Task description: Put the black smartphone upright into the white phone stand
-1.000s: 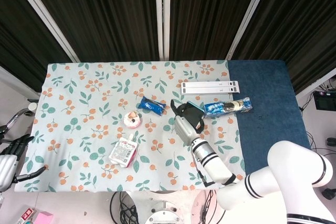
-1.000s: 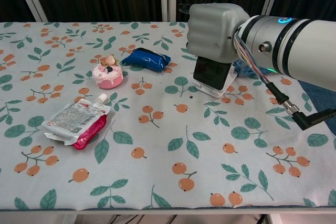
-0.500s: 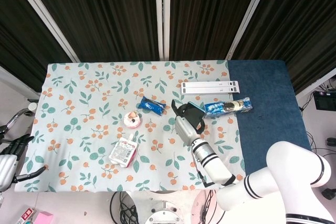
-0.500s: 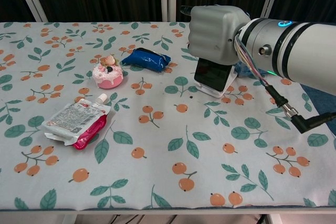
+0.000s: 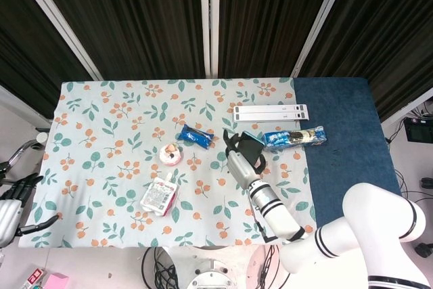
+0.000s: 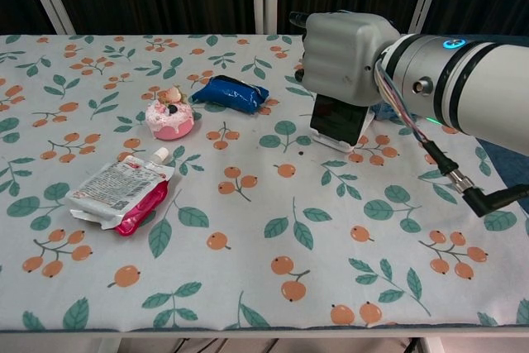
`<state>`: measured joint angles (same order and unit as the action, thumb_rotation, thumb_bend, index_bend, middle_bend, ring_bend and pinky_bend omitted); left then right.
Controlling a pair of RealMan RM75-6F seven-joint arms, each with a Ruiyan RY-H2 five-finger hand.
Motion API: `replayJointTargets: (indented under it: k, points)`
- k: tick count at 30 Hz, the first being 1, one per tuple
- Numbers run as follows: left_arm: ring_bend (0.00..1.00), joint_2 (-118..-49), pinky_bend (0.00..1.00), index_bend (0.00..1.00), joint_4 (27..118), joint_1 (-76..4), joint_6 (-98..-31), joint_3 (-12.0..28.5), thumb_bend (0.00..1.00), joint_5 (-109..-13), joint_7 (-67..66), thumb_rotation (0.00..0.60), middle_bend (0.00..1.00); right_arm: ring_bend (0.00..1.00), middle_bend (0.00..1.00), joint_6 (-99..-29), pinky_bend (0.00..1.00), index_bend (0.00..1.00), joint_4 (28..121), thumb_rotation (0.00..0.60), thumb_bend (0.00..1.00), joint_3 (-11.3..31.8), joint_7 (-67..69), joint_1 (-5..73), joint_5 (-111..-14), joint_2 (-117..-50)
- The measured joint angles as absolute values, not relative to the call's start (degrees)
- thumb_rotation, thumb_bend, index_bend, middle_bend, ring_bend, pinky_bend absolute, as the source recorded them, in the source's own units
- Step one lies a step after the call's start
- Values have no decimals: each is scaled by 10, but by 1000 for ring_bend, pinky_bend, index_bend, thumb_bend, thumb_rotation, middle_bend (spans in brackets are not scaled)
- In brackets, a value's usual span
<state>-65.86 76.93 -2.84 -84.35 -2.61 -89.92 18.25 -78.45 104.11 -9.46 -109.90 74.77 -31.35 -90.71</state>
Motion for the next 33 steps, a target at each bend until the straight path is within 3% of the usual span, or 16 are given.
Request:
replayJointTargets:
  k: [7,12,18,27,33]
  points:
    - [92,-660,250,102,767,-27,-843,-27,0,-898,180,157,65,13,84,-779,0,16,1035,600,151,-104,-1093,744,-338,-907]
    - [93,-660,250,102,766,-27,-843,-27,0,-898,182,158,65,0,5,-778,0,0,1035,600,88,-106,-1089,742,-347,-904]
    - [92,-661,250,102,764,-26,-843,-27,0,-898,184,156,65,0,0,-779,0,0,1047,600,38,-108,-1068,736,-382,-889]
    - [93,-656,250,102,769,-22,-861,-24,0,-902,178,159,65,0,0,-832,0,0,1135,600,26,-115,-949,697,-539,-801]
    - [92,-654,250,102,779,-20,-875,-19,0,-906,157,157,65,0,0,-895,0,0,1154,600,26,-145,-753,626,-678,-712]
